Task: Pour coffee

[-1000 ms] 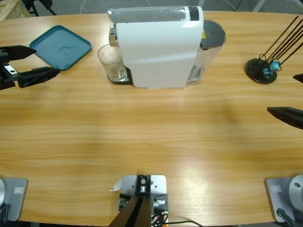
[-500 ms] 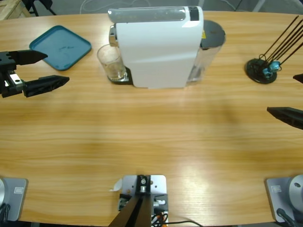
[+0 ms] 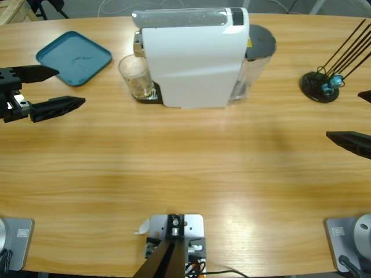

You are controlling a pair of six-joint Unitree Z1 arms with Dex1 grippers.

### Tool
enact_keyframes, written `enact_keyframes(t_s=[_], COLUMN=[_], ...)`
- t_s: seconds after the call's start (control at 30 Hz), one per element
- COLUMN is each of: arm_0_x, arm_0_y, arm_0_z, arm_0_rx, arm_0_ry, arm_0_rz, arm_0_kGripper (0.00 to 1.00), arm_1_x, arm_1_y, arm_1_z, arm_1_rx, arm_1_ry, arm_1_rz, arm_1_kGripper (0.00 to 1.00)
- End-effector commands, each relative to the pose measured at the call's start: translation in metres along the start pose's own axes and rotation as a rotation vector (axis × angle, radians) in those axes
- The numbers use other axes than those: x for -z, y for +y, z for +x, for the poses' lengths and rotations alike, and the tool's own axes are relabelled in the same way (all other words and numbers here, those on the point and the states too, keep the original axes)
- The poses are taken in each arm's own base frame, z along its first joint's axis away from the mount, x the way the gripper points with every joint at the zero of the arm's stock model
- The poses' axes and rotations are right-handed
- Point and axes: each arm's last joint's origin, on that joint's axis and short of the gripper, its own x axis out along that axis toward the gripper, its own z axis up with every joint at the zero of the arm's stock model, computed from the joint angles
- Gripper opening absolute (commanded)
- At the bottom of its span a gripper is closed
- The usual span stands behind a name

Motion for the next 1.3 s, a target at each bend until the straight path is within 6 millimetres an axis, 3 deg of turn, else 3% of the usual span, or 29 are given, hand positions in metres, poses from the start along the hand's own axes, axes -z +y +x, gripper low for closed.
enact_keyframes(t_s=[0.03, 1.3], arm_0_x=[0.0112, 0.0120], arm_0_y=[-0.0033, -0.0032], arm_0_z=[0.0031, 0.0072], arm_0_rx=[0.025, 0.027], arm_0_ry=[0.032, 0.038], arm_0_rz=[-0.008, -0.009], arm_0_kGripper=[0.908, 0.908], arm_1_x=[0.0112, 0.0111], arm_1_y=[0.0013, 0.0013], arm_1_z=[0.0034, 0.0077], arm_1_rx=[-0.022, -0.025], arm_1_ry=[0.017, 0.028], arm_1_rz=[0.010, 0.016], arm_1_kGripper=[1.000, 1.000])
